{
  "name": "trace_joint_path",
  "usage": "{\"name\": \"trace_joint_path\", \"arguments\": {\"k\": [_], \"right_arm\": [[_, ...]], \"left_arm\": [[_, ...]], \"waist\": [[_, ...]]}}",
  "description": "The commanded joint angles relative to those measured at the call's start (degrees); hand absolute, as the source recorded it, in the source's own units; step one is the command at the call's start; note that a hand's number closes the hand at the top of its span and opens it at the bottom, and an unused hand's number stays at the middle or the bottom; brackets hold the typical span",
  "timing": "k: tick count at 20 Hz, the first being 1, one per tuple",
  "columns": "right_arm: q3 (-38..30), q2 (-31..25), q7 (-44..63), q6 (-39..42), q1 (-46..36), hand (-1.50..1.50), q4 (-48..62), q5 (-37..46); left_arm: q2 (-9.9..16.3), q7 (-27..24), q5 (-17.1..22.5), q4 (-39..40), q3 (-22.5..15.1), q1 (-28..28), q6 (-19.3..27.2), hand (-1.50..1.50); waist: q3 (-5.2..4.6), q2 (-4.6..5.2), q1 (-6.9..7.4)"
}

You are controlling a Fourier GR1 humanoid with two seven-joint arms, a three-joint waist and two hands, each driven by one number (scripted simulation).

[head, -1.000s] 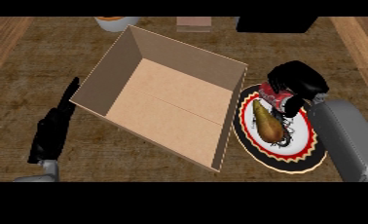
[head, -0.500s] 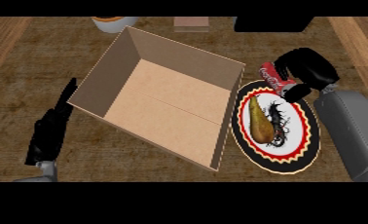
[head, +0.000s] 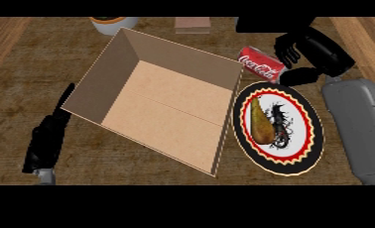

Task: Pick the can from the plate and place it in the cardboard box

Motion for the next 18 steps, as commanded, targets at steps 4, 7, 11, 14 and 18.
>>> {"name": "trace_joint_path", "arguments": {"k": [4, 7, 11, 14, 18], "right_arm": [[-0.89, 4.06, 7.32, 11.60, 0.73, 1.50, -15.75, -9.76], [-0.92, 6.88, 17.95, 15.12, -1.39, 1.50, -23.40, -12.42], [2.86, 12.90, 25.38, 11.85, -8.34, 1.50, -19.12, -9.27], [7.03, 17.71, 29.89, 8.74, -9.23, 1.50, -19.72, -5.84], [9.93, 19.96, 32.90, 7.12, -12.73, 1.50, -14.36, -4.87]], "left_arm": [[-1.10, 0.13, -0.54, -1.29, -0.69, 1.09, 0.18, 0.00], [-0.51, -0.70, -0.45, 0.86, 0.79, -0.67, 0.33, 0.00], [-2.71, 2.72, -1.58, -4.49, -2.31, 1.44, 0.57, 0.00], [-1.94, -1.91, -1.21, 4.74, 0.35, -3.94, 0.82, 0.00], [-0.83, 2.87, -1.16, 2.01, 0.66, -6.11, -0.25, 0.00]], "waist": [[0.02, 0.07, 0.13], [0.00, 0.13, 0.11], [0.03, 0.28, 1.14], [-0.01, 0.42, 0.73], [0.01, 0.44, 0.85]]}}
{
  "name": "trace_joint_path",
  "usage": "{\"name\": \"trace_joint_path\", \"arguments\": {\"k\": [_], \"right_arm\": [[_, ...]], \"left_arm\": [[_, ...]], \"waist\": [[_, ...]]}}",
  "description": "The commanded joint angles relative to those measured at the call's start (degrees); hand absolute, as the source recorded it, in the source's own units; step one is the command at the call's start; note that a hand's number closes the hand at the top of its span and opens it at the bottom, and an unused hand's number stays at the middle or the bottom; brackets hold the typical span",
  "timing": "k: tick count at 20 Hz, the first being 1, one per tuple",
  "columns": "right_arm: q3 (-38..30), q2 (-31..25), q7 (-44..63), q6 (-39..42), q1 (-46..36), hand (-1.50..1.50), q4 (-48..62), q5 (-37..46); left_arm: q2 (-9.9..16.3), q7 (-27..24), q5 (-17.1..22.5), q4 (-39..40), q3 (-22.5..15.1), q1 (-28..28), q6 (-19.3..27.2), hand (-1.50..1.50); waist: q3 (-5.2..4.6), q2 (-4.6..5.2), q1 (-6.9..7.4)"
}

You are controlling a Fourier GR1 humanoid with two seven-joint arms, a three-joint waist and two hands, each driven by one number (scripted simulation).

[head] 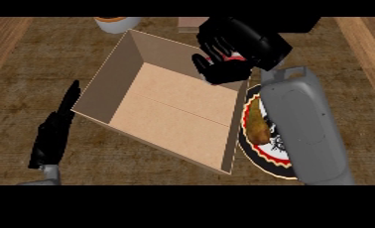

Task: Pick the can from the plate and place it in the cardboard box

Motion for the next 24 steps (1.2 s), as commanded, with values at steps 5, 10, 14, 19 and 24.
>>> {"name": "trace_joint_path", "arguments": {"k": [5, 10, 14, 19, 24], "right_arm": [[10.39, 3.16, 4.12, -8.87, -5.50, 1.50, 13.62, -0.08], [19.05, 3.21, 4.39, -18.44, -10.61, 1.50, 26.83, -3.32], [22.11, 3.22, 7.27, -22.85, -11.89, -1.50, 33.54, -9.01], [28.48, 3.22, 3.56, -29.60, -16.74, -1.50, 41.19, -17.75], [28.26, 3.22, 0.10, -36.24, -13.37, -1.50, 38.79, -26.93]], "left_arm": [[0.77, 1.49, 0.69, -4.86, -0.04, 2.02, -1.98, 0.00], [-0.65, 0.48, -0.14, 1.15, -0.66, -2.52, -1.30, 0.00], [-1.23, -1.01, -1.83, 4.57, -1.27, -3.45, -0.44, 0.00], [-0.11, 1.15, -0.39, 5.07, 0.65, -7.79, -1.39, 0.00], [-0.19, -2.26, -0.76, 5.30, 0.05, -5.18, -1.75, 0.00]], "waist": [[0.03, 0.10, 0.81], [0.00, 0.41, 1.51], [-0.02, 0.57, 1.83], [0.00, 0.73, 2.55], [0.01, 0.76, 2.86]]}}
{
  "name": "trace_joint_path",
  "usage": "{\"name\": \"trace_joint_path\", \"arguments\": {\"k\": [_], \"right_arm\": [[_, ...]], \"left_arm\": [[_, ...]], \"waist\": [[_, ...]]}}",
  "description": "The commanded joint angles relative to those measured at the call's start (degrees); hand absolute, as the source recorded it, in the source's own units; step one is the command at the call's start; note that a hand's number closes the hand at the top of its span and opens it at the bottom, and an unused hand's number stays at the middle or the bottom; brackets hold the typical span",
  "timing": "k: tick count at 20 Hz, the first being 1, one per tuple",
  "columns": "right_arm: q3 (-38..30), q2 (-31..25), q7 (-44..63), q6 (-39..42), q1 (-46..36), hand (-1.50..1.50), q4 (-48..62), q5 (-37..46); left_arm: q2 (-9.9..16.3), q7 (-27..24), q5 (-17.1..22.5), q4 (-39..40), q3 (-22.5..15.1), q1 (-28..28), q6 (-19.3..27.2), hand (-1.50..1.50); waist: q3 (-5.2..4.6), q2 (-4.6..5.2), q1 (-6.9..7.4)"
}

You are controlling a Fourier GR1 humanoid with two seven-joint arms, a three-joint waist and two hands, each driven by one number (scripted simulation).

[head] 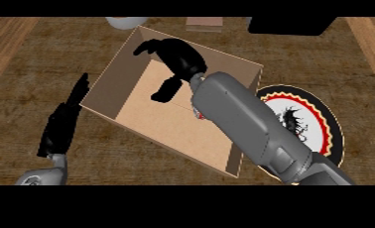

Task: Pick the can from the plate and place it in the cardboard box

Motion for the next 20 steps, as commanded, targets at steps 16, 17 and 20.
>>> {"name": "trace_joint_path", "arguments": {"k": [16, 17, 20], "right_arm": [[-28.72, -11.48, -13.36, -0.60, -2.04, -1.50, 8.77, -23.65], [-30.67, -12.64, -12.18, -0.96, -4.57, -1.50, 11.28, -24.38], [-33.64, -18.02, -15.24, 5.56, -2.99, -1.50, 15.35, -26.28]], "left_arm": [[-1.99, -1.04, -1.45, -2.56, -0.61, 4.25, 2.39, 0.00], [0.74, -0.94, 1.10, -0.45, 1.41, 2.13, -1.02, 0.00], [1.76, -1.70, 1.32, 0.27, 2.80, 0.92, -0.95, 0.00]], "waist": [[0.06, -0.28, -2.11], [0.03, -0.03, -1.79], [0.04, 0.10, -1.75]]}}
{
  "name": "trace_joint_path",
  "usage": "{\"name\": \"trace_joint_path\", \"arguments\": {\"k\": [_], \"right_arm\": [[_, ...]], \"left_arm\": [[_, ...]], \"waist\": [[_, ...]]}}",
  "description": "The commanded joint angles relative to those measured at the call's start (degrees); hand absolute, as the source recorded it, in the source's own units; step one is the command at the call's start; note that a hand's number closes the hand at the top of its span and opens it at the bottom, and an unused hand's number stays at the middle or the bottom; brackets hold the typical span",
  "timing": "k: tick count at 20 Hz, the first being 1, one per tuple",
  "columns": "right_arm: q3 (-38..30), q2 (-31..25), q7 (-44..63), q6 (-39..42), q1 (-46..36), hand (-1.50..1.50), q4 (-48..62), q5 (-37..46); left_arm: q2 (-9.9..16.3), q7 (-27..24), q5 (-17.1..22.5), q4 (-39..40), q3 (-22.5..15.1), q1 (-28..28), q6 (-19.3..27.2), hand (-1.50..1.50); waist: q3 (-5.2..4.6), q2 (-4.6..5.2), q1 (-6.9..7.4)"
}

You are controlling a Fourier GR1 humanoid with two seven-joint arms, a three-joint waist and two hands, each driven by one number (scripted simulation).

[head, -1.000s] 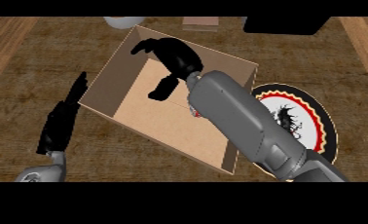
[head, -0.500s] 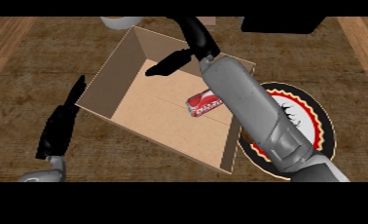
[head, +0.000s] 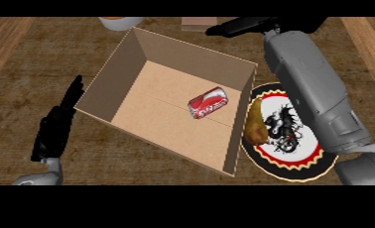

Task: Pick the can from the plate and place it in the cardboard box

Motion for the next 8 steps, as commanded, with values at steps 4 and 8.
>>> {"name": "trace_joint_path", "arguments": {"k": [4, 8], "right_arm": [[-7.15, -12.27, -7.22, 12.19, -0.25, -1.50, 9.99, -2.91], [-7.31, -17.43, -11.73, 19.93, 0.97, -1.50, 13.58, -1.74]], "left_arm": [[-0.02, 2.69, -0.46, -3.77, -1.16, 0.64, -0.65, 0.00], [0.51, -2.47, 1.50, -2.49, 0.17, 3.65, -2.01, 0.00]], "waist": [[0.07, 0.46, 1.08], [0.05, 0.44, 1.31]]}}
